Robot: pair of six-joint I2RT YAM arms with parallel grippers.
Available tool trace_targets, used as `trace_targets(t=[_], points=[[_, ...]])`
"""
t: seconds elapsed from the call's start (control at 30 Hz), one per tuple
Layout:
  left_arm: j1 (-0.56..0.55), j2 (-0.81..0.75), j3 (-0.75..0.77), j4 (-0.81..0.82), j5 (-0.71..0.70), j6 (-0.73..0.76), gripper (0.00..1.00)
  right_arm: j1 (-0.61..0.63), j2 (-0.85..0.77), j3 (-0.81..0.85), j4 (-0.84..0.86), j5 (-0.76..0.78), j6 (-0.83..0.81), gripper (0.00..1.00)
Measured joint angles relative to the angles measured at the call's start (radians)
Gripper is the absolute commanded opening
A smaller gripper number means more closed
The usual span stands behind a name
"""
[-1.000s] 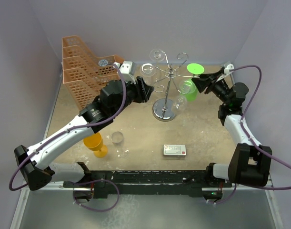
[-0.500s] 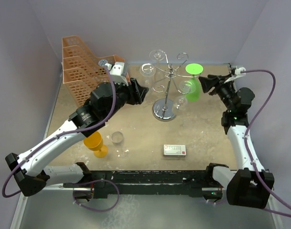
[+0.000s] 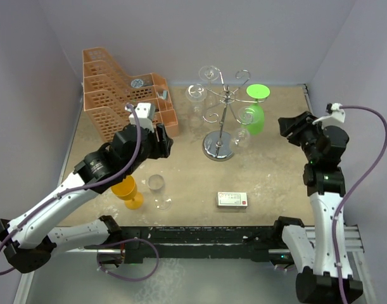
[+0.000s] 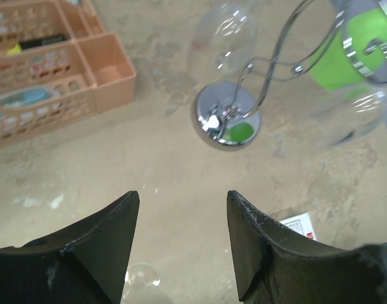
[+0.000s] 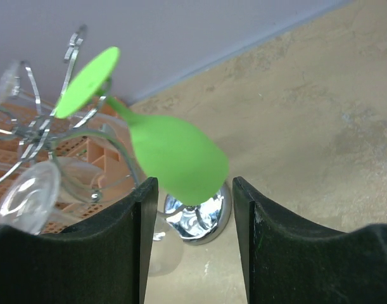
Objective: Place the wine glass upside down on the wine glass rack
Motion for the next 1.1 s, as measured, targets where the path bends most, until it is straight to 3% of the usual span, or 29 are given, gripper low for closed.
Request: trace_targets(t=[0.17,0.6,1.1], points=[[0.000,-0.002,-0.003,-0.229,-0.040,-0.085,0.43,0.000,-0.089,0.063,-0.079,-0.002,0.008,0.52],[0.000,-0.166,-0.016,-0.576,-0.006,-0.205,0.42,0.000,-0.182,0.121,-0.254,-0.133,-0.027,0.52],[0.000,-0.162,-0.106,-0.571,0.128,-0.214,0.41,0.000,-0.260,0.117,-0.286,-0.277,-0.014,0.52]])
